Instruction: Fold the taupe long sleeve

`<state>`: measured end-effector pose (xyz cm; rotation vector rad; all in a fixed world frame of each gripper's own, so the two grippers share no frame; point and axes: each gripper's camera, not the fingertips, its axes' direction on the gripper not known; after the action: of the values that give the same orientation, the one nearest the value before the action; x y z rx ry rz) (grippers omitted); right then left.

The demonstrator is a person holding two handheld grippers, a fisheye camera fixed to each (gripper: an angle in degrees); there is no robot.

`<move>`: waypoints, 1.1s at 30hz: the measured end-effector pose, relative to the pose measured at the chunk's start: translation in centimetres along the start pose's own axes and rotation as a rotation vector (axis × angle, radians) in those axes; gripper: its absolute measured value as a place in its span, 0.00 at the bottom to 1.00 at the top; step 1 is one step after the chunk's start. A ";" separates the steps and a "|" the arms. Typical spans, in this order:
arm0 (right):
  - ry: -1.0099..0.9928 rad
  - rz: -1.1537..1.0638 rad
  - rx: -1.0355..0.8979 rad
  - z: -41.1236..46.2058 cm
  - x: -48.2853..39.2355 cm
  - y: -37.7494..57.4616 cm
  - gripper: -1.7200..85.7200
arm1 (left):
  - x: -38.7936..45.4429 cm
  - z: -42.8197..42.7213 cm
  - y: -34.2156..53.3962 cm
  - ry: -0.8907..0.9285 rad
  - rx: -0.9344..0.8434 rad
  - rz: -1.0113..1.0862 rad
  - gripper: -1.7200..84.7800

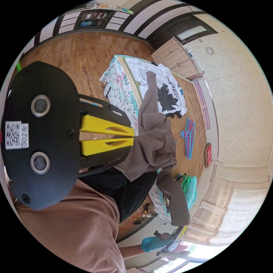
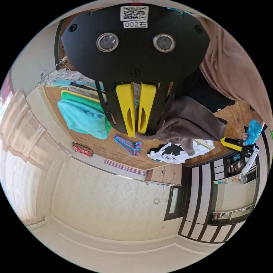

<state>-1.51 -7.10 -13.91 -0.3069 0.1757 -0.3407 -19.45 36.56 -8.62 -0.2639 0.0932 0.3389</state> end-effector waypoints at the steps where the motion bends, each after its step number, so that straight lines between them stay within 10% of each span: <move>1: 0.061 0.023 0.001 -1.8 1.3 0.3 0.01 | 0.1 -0.2 -0.1 -0.012 0.003 0.009 0.01; 7: 0.254 0.128 0.011 -7.3 6.3 2.1 0.01 | -0.9 -0.1 0.0 -0.038 0.010 -0.022 0.01; 20: -0.150 0.007 -0.523 11.9 3.7 1.4 0.10 | -5.8 4.9 2.1 -0.030 -0.113 -0.180 0.01; 33: -0.491 -0.341 -0.541 15.0 -6.9 -5.6 0.11 | -10.3 8.9 3.2 -0.012 -0.111 -0.289 0.01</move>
<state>-6.32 -5.70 2.79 -0.9491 -0.2798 -0.5420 -29.78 38.63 0.60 -0.3806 0.0233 0.0587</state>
